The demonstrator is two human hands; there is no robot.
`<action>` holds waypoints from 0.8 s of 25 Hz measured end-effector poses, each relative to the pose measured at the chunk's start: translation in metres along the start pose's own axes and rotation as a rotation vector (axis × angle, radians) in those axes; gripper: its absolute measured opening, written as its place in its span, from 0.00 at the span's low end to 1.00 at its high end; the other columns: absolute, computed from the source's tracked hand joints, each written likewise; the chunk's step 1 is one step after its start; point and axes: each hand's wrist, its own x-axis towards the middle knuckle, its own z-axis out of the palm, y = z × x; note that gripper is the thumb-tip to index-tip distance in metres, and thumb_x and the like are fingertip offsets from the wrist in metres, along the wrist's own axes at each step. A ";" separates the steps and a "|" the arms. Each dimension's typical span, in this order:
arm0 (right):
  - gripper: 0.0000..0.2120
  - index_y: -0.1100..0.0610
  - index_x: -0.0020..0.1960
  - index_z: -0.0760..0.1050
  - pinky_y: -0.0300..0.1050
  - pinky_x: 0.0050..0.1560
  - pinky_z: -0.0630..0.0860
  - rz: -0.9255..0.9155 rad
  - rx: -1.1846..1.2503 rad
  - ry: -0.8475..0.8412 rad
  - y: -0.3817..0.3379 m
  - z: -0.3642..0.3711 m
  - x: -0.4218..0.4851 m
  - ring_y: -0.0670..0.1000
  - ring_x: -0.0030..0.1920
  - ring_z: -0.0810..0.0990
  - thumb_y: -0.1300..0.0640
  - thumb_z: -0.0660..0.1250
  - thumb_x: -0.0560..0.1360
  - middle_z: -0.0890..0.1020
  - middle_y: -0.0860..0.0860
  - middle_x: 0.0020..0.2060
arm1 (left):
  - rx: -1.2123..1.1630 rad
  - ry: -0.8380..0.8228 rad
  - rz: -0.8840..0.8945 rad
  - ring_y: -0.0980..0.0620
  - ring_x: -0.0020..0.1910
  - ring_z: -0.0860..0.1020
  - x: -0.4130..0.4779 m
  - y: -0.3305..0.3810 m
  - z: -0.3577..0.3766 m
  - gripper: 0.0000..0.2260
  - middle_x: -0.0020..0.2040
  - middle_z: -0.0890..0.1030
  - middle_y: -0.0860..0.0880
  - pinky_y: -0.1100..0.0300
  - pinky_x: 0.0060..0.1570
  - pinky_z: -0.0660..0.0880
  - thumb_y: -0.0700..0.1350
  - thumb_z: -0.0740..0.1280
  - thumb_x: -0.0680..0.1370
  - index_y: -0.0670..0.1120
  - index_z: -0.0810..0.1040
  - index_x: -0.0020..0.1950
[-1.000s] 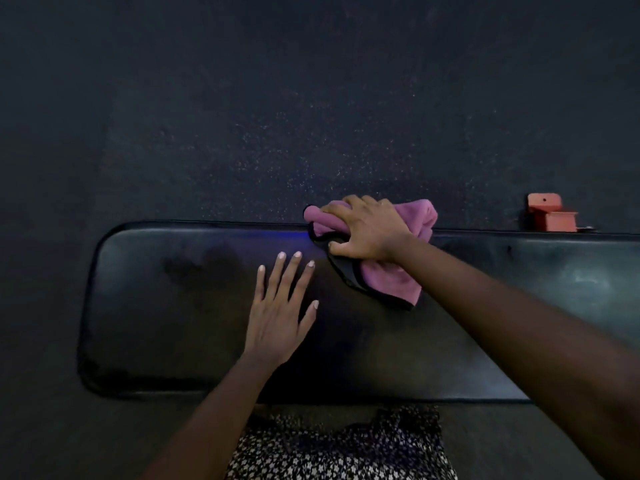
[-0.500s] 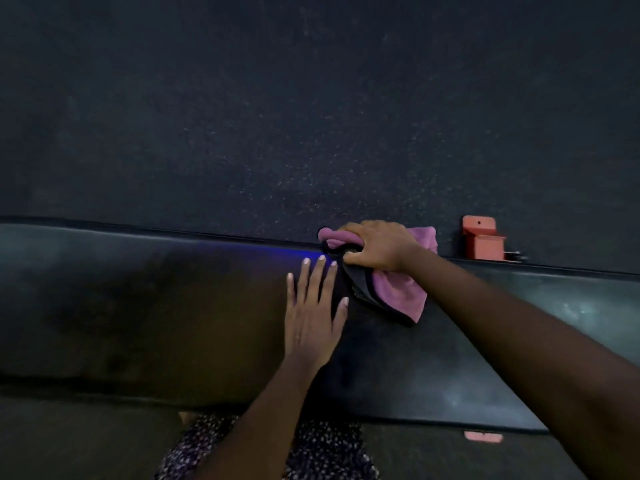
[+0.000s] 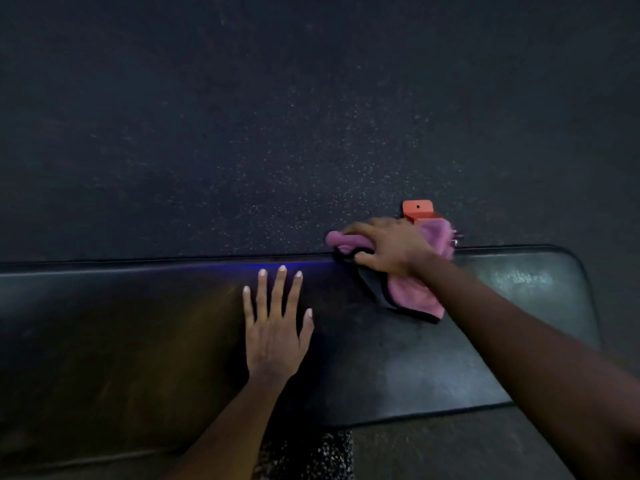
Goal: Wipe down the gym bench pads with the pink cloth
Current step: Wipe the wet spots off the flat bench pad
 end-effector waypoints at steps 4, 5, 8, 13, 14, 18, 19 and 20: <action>0.25 0.41 0.66 0.67 0.53 0.57 0.66 -0.047 0.023 0.010 -0.035 0.007 0.014 0.54 0.61 0.73 0.36 0.56 0.71 0.76 0.50 0.60 | 0.017 0.008 0.011 0.42 0.74 0.54 0.001 -0.004 -0.002 0.26 0.75 0.63 0.44 0.46 0.72 0.43 0.56 0.51 0.77 0.49 0.60 0.74; 0.24 0.41 0.65 0.68 0.52 0.55 0.66 -0.025 0.021 0.018 -0.025 0.009 0.012 0.54 0.60 0.74 0.36 0.56 0.71 0.77 0.50 0.59 | 0.004 0.014 0.004 0.43 0.74 0.54 0.000 -0.002 -0.004 0.26 0.74 0.63 0.44 0.46 0.72 0.42 0.55 0.50 0.77 0.49 0.59 0.74; 0.22 0.43 0.63 0.70 0.51 0.54 0.67 0.045 0.035 0.039 0.019 0.008 -0.004 0.54 0.59 0.75 0.38 0.57 0.72 0.78 0.50 0.58 | -0.054 0.017 0.033 0.44 0.74 0.53 0.001 0.020 -0.009 0.25 0.74 0.64 0.44 0.47 0.72 0.42 0.54 0.50 0.78 0.48 0.58 0.74; 0.25 0.43 0.62 0.72 0.52 0.55 0.71 0.085 0.030 0.099 0.094 0.018 -0.037 0.53 0.56 0.76 0.35 0.53 0.69 0.79 0.50 0.55 | -0.122 -0.038 0.262 0.46 0.74 0.57 0.021 0.109 0.003 0.24 0.72 0.68 0.46 0.44 0.70 0.51 0.52 0.53 0.77 0.48 0.63 0.72; 0.28 0.42 0.61 0.72 0.51 0.54 0.72 0.094 0.031 0.104 0.111 0.021 -0.041 0.52 0.56 0.76 0.33 0.50 0.67 0.80 0.49 0.54 | -0.111 -0.041 0.319 0.46 0.73 0.58 0.029 0.128 0.007 0.24 0.72 0.68 0.47 0.44 0.70 0.52 0.53 0.54 0.77 0.48 0.63 0.72; 0.31 0.42 0.61 0.73 0.47 0.53 0.69 0.129 0.042 0.109 0.174 0.021 -0.063 0.50 0.59 0.76 0.33 0.47 0.64 0.79 0.46 0.57 | -0.085 -0.090 0.552 0.45 0.72 0.65 0.041 0.200 0.020 0.23 0.70 0.71 0.47 0.45 0.70 0.53 0.53 0.55 0.76 0.47 0.68 0.70; 0.32 0.41 0.61 0.73 0.47 0.54 0.69 0.136 0.045 0.117 0.191 0.021 -0.071 0.50 0.59 0.76 0.33 0.47 0.63 0.79 0.46 0.58 | -0.087 -0.097 0.577 0.45 0.72 0.66 0.043 0.220 0.024 0.23 0.70 0.71 0.48 0.46 0.70 0.53 0.53 0.55 0.76 0.47 0.68 0.70; 0.33 0.41 0.61 0.72 0.48 0.54 0.69 0.143 0.042 0.124 0.208 0.022 -0.078 0.51 0.59 0.75 0.33 0.46 0.63 0.79 0.46 0.58 | -0.093 -0.099 0.589 0.45 0.72 0.66 0.044 0.239 0.028 0.23 0.69 0.71 0.48 0.46 0.70 0.53 0.53 0.55 0.76 0.47 0.68 0.70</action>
